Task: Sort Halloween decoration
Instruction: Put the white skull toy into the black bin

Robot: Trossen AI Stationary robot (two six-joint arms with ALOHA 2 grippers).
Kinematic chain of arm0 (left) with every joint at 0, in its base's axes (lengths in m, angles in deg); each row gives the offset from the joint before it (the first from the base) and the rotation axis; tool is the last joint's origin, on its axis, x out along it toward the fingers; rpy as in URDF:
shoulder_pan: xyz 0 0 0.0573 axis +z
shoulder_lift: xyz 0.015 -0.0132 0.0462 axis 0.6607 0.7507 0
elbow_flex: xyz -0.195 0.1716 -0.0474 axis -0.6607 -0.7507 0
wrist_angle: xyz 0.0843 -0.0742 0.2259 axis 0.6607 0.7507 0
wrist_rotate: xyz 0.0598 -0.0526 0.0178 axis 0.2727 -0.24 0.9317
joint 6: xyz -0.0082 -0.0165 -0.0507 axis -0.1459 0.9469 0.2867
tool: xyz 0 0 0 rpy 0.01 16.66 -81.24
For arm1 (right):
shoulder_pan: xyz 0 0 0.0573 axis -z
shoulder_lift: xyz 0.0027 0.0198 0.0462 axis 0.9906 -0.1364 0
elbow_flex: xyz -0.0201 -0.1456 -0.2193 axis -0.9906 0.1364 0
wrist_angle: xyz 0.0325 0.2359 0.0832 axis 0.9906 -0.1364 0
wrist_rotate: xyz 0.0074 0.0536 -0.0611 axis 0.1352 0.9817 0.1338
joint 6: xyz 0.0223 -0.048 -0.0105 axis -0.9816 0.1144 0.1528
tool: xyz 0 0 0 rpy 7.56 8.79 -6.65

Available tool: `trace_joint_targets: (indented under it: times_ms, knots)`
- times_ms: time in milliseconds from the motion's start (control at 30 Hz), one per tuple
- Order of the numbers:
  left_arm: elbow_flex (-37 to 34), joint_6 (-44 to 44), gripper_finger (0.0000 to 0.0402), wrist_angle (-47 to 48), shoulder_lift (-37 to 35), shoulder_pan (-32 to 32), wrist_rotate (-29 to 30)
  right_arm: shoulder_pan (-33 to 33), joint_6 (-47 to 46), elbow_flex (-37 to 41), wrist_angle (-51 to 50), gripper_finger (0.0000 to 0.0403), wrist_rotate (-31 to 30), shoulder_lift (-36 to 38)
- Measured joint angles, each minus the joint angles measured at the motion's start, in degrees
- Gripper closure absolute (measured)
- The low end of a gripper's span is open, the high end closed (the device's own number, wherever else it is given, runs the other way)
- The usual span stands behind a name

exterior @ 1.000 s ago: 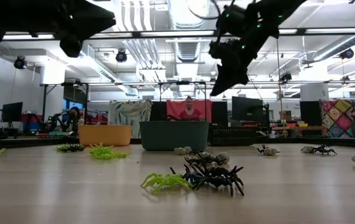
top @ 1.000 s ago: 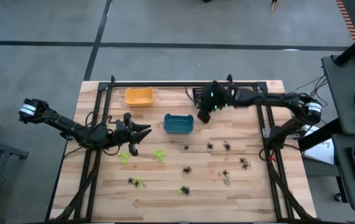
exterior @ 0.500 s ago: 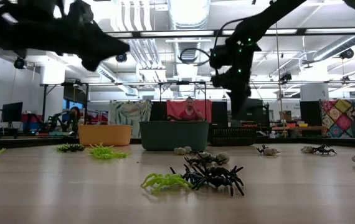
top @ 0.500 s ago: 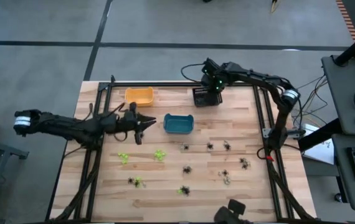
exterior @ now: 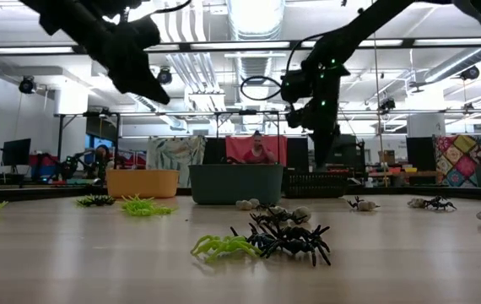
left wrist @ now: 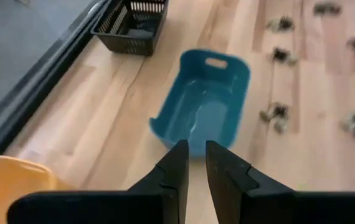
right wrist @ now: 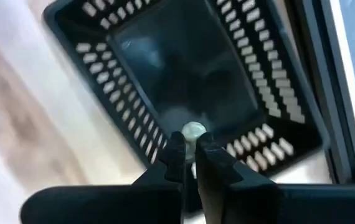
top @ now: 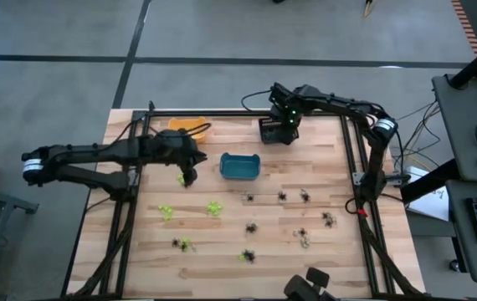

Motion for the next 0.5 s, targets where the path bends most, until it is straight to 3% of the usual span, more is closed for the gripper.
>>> trace_joint_targets:
  times_ms: [267,500]
  knots:
    - [4.41,-15.5,0.0365,2.49,3.76,3.16,-1.51,0.33,4.02,0.02,8.45,0.0394,-0.96,-4.59]
    - [4.37,-15.65,0.0364,1.05,5.55,5.18,-1.74,0.63,5.09,0.02,10.29,0.0363,-0.51,-7.18]
